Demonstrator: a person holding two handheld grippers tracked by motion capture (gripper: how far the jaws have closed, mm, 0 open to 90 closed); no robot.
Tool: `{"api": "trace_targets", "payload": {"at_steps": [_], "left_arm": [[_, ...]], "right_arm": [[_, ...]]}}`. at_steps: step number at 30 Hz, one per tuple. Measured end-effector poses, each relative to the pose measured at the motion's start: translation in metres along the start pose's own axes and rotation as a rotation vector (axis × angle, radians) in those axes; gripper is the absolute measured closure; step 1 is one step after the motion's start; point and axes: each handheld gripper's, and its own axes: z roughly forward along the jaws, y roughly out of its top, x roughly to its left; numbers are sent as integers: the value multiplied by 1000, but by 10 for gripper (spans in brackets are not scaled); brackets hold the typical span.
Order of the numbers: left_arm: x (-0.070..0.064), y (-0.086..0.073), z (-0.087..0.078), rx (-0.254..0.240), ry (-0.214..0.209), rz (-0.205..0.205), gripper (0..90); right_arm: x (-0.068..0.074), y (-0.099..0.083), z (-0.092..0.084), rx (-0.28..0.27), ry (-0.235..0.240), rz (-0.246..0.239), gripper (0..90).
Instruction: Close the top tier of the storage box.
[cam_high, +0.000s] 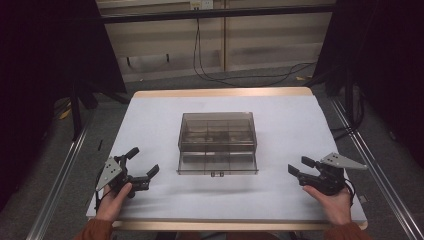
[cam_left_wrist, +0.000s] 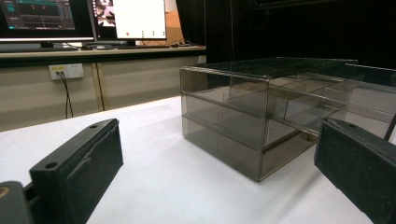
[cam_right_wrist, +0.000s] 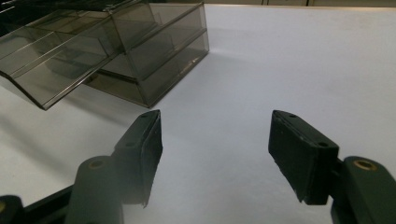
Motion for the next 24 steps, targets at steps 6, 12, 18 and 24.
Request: {"api": "trace_targets", "payload": {"at_steps": [6, 12, 18, 24], "left_arm": [[0, 0, 0, 1, -2, 7, 10], [0, 0, 0, 1, -3, 6, 10], [-1, 0, 0, -9, 0, 2, 10], [0, 0, 0, -4, -2, 1, 10]], "right_arm": [[6, 0, -3, 24, 51, 1, 428], [15, 3, -4, 39, 84, -23, 521], [28, 5, -2, 90, 93, -88, 650], [36, 4, 2, 114, 157, -101, 737]]}}
